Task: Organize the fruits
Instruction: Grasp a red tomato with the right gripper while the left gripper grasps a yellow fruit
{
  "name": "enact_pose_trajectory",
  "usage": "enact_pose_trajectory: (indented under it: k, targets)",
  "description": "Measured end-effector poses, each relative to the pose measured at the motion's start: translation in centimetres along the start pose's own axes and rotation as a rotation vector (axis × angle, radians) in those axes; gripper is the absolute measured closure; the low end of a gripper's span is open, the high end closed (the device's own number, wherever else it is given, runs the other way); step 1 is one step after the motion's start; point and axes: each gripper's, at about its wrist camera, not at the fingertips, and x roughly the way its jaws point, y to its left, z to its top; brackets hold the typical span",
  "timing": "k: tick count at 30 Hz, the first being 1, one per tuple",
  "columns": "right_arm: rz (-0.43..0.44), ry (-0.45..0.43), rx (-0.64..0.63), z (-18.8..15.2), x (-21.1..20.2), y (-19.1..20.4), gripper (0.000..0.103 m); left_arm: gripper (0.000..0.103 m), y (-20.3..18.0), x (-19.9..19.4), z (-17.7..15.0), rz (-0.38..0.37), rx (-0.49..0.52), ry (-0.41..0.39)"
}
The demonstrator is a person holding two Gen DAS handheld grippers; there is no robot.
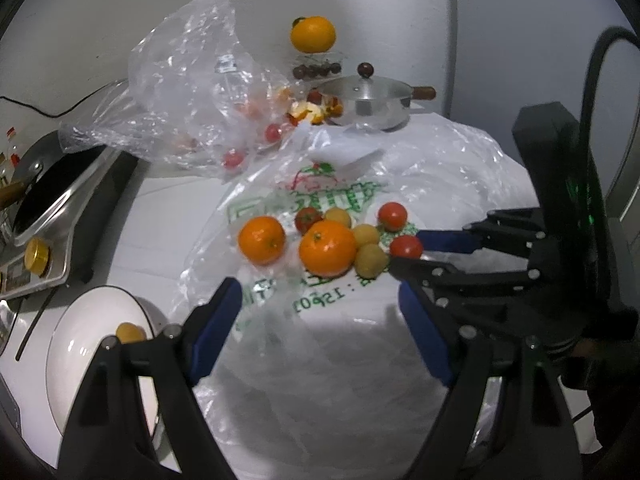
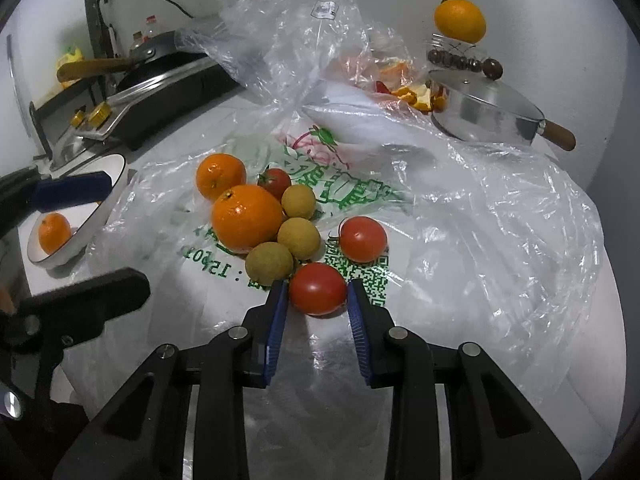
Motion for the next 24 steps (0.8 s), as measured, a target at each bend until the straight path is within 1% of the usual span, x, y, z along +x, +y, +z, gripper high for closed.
enact_pose_trajectory:
  k: [5,8,11,13,15,18,24]
  targets:
    - [0.002,-0.029,0.014,-0.2,-0.9,-0.7,0.071,0.022,-1.0,0.3,0.3,-0.018,0.034,0.001]
    - [-0.008,-0.051,0.037,-0.4,-1.8,-1.7,0.071,0.028,-2.0,0.6,0.5,-0.039,0.067,0.008]
    - [-0.021,-0.069,0.055,-0.5,-2.6,-2.7,0.071,0.029,-2.6,1.1,0.6,-0.059,0.082,0.016]
    - [-0.027,-0.079,0.067,-0.6,-3.0,-3.3,0.071,0.033,-3.0,1.6,0.7,-0.070,0.091,0.026]
    - [-0.031,-0.085,0.077,-0.8,-3.3,-3.8,0.071,0.042,-3.3,2.2,0.8,-0.091,0.094,0.046]
    - [-0.031,-0.094,0.088,-0.9,-3.5,-4.3,0.071,0.048,-3.8,2.8,0.9,-0.107,0.105,0.062]
    - [-0.028,-0.105,0.112,-1.4,-3.8,-5.2,0.071,0.050,-4.7,4.4,1.3,-0.109,0.143,0.081]
